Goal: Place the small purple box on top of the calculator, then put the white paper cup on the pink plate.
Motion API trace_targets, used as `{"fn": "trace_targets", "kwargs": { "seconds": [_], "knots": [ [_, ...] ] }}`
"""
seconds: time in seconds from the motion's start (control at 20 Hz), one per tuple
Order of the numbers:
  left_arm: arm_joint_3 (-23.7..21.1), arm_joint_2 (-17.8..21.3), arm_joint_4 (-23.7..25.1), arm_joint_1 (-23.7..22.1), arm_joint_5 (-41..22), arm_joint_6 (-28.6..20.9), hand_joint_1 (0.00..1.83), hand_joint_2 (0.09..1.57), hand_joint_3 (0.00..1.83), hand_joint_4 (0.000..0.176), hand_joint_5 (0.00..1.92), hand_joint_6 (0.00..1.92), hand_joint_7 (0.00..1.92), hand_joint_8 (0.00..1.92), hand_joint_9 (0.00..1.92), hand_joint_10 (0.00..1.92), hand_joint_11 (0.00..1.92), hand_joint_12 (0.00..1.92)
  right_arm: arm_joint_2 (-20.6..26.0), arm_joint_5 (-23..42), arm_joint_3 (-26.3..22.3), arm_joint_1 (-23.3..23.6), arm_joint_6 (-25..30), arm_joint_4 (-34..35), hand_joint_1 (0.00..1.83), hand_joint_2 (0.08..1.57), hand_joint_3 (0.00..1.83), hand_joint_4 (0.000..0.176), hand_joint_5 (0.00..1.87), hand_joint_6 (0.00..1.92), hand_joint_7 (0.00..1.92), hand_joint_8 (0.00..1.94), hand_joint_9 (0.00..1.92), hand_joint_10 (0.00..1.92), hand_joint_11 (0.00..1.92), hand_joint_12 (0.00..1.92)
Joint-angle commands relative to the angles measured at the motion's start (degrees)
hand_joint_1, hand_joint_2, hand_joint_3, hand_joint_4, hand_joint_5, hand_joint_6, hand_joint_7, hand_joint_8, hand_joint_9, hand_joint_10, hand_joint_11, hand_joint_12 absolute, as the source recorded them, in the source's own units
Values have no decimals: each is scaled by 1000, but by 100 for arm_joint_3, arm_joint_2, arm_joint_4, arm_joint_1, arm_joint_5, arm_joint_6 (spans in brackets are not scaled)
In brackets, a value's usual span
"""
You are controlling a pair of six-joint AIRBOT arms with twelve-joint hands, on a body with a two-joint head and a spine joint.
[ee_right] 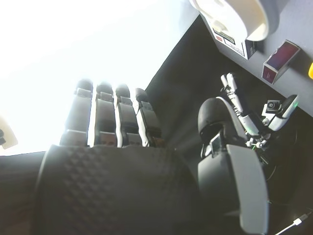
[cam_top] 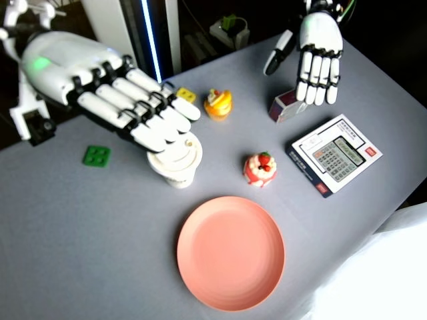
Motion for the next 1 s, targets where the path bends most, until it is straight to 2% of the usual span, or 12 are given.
{"fn": "trace_targets", "kwargs": {
  "seconds": [0.0,0.05,0.15,0.2,0.3,0.45,0.55,0.6,0.75,0.8,0.9,0.95],
  "knots": [
    [-9,-63,1,-66,-550,11,886,914,3,0,219,13,288,14,183,21,14,11,1,728,16,23,13,9,180,1346,48,0,0,0,0,0,0,0,0,0],
    [15,-74,-48,-67,-455,85,886,935,10,0,234,13,300,11,195,23,20,17,-7,728,16,23,13,12,184,1346,47,0,0,0,0,0,0,0,0,0],
    [36,-84,-203,-67,-331,296,942,961,0,0,257,5,325,5,240,4,0,232,-16,728,17,24,15,14,195,1340,38,0,0,0,0,0,0,0,0,0],
    [65,-107,-273,-67,-296,329,940,955,0,0,292,7,371,6,279,16,0,437,-19,728,17,24,17,24,190,1339,36,0,0,0,0,0,0,0,0,0],
    [157,-180,-371,-67,-169,364,921,999,8,0,289,1,385,5,273,10,0,409,-33,728,18,21,19,46,170,1347,35,0,0,0,0,0,0,0,0,0],
    [265,-307,-466,-67,-48,405,945,1003,2,0,347,6,450,6,349,26,0,656,-33,728,17,10,27,69,224,1353,30,0,0,0,0,0,0,0,0,0],
    [313,-356,-480,-67,34,406,941,1013,1,0,365,6,469,5,380,34,0,929,-33,730,17,10,27,79,188,1366,31,0,0,0,0,0,0,0,0,0],
    [332,-375,-488,-67,62,406,960,1013,0,0,373,8,473,5,393,38,0,953,-36,730,16,10,28,85,171,1366,28,0,0,0,0,0,0,0,0,0],
    [387,-436,-528,-68,100,406,987,1032,5,0,467,25,599,32,567,94,0,1378,-53,731,19,4,29,104,177,1367,24,0,0,0,0,0,0,0,0,0],
    [399,-456,-532,-68,100,406,1051,1039,4,0,552,42,750,71,726,186,90,1566,-53,732,19,4,29,107,180,1372,26,0,0,0,0,0,0,0,0,0],
    [446,-510,-546,-68,147,406,1121,1078,1,0,806,37,1067,120,859,755,387,1668,-61,732,20,4,29,108,170,1369,23,0,0,0,0,0,0,0,0,0],
    [492,-555,-588,-68,193,406,1308,1070,15,0,892,40,1041,773,882,1064,523,1713,-64,732,21,4,29,108,167,1369,22,0,0,0,0,0,0,0,0,0]
  ]
}}
